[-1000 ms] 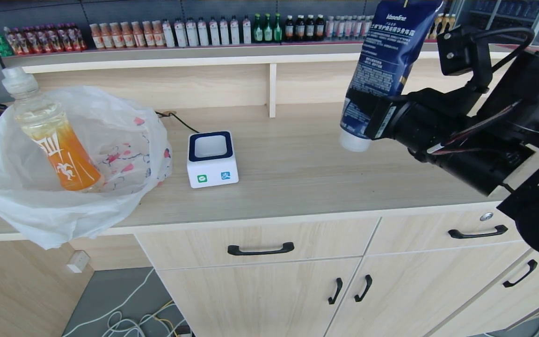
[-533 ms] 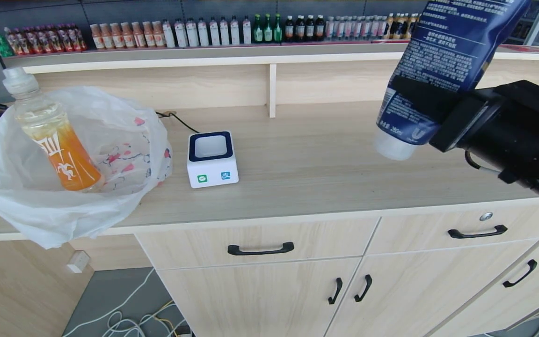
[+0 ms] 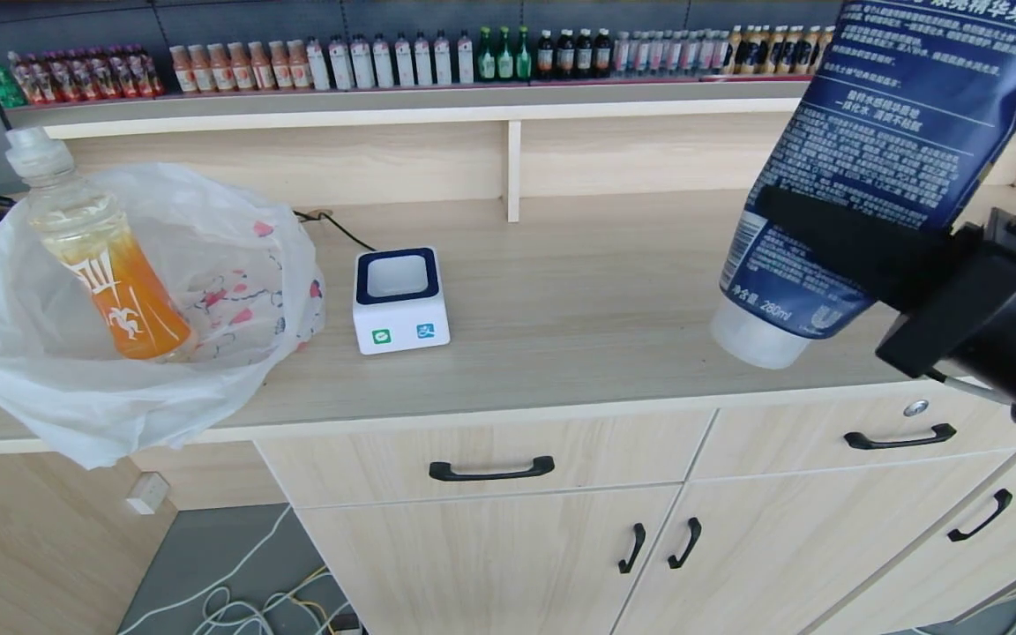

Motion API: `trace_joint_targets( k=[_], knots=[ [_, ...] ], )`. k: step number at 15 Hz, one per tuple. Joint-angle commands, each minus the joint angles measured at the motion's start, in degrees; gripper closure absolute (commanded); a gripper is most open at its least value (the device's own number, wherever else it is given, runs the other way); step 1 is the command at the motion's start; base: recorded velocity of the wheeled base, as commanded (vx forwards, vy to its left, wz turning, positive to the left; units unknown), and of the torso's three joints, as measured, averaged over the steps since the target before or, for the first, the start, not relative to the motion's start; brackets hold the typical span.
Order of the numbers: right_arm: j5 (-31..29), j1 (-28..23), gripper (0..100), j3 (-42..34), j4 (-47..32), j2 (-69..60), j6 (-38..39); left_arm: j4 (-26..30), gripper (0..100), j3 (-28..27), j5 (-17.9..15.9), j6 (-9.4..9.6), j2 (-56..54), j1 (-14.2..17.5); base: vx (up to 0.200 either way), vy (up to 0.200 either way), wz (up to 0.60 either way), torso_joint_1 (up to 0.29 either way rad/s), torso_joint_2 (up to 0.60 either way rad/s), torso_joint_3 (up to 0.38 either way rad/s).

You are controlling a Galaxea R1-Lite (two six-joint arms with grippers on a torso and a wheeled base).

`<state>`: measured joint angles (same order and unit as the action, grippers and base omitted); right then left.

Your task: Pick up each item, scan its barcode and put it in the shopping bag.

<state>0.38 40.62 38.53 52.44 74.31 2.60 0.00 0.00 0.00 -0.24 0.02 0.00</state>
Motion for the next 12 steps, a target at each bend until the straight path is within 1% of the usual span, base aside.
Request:
trace_joint_targets(
  k=[1,2,4,6,7,9,10,12],
  knots=[
    [1.47,0.95,100,-3.11,0.03,-0.05,0.48,0.00,0,0.00,0.00,-0.02,-0.02,0.00,0.000,0.000,0.00,0.000,0.00,0.000],
    [2.61,1.22,100,-4.78,0.03,-0.05,0.66,0.00,0,0.00,0.00,-0.02,-0.02,0.00,0.000,0.000,0.00,0.000,0.00,0.000],
    [5.69,4.38,100,-8.83,0.47,0.48,2.15,0.00,0,0.00,0.00,-0.02,-0.02,0.00,0.000,0.000,0.00,0.000,0.00,0.000],
    [8.85,6.75,100,-9.62,0.47,1.62,3.73,0.00,0,0.00,0.00,-0.02,-0.02,0.00,0.000,0.000,0.00,0.000,0.00,0.000],
    [9.20,6.75,100,-9.44,0.55,2.15,3.82,0.00,0,0.00,0.00,-0.02,-0.02,0.00,0.000,0.000,0.00,0.000,0.00,0.000],
    [10.17,6.93,100,-9.18,3.19,4.70,6.28,0.00,0,0.00,0.00,-0.02,-0.02,0.00,0.000,0.000,0.00,0.000,0.00,0.000],
    [11.93,6.93,100,-9.18,7.94,7.78,8.13,0.00,0,0.00,0.00,-0.02,-0.02,0.00,0.000,0.000,0.00,0.000,0.00,0.000],
    [13.07,6.84,100,-9.62,13.30,12.17,9.36,0.00,0,0.00,0.00,-0.02,-0.02,0.00,0.000,0.000,0.00,0.000,0.00,0.000]
  ],
)
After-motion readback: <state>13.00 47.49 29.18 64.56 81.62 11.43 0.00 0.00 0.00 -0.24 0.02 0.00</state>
